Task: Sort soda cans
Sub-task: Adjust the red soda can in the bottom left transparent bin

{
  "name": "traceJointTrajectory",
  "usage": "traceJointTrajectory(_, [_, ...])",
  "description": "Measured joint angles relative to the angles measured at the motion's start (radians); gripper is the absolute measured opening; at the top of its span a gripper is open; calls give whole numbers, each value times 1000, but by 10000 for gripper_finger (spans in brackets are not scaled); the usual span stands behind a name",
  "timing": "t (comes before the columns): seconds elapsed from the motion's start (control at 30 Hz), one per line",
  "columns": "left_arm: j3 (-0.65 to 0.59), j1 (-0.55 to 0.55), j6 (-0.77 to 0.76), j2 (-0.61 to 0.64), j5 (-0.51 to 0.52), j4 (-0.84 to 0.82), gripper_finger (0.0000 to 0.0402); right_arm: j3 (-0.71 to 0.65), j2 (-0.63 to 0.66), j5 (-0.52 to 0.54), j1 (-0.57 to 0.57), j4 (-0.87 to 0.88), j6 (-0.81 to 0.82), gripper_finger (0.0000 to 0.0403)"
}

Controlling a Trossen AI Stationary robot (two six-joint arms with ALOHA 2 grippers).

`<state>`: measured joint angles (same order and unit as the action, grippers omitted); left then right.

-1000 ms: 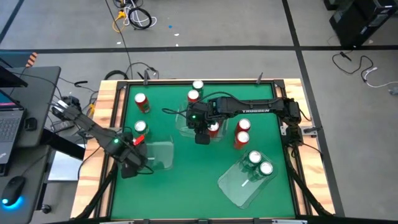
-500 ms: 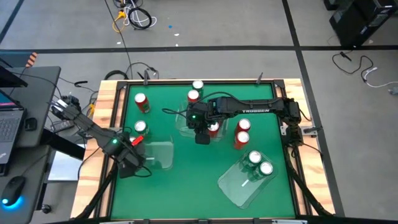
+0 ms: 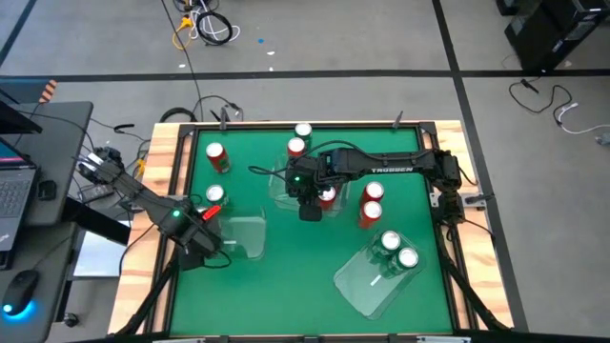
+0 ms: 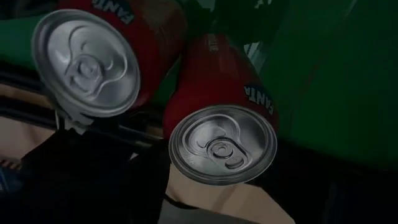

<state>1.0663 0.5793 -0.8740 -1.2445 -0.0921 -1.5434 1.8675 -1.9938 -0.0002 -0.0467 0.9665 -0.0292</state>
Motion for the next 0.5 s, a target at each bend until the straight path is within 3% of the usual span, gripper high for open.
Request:
traceJointTrajectory(0.3, [0, -32, 21, 1, 37, -1, 275, 0, 0, -2, 0, 1, 0, 146])
traceJointTrajectory(0.5, [-43, -32, 36, 1, -31, 59, 268, 0, 0, -3, 0, 1, 0, 146])
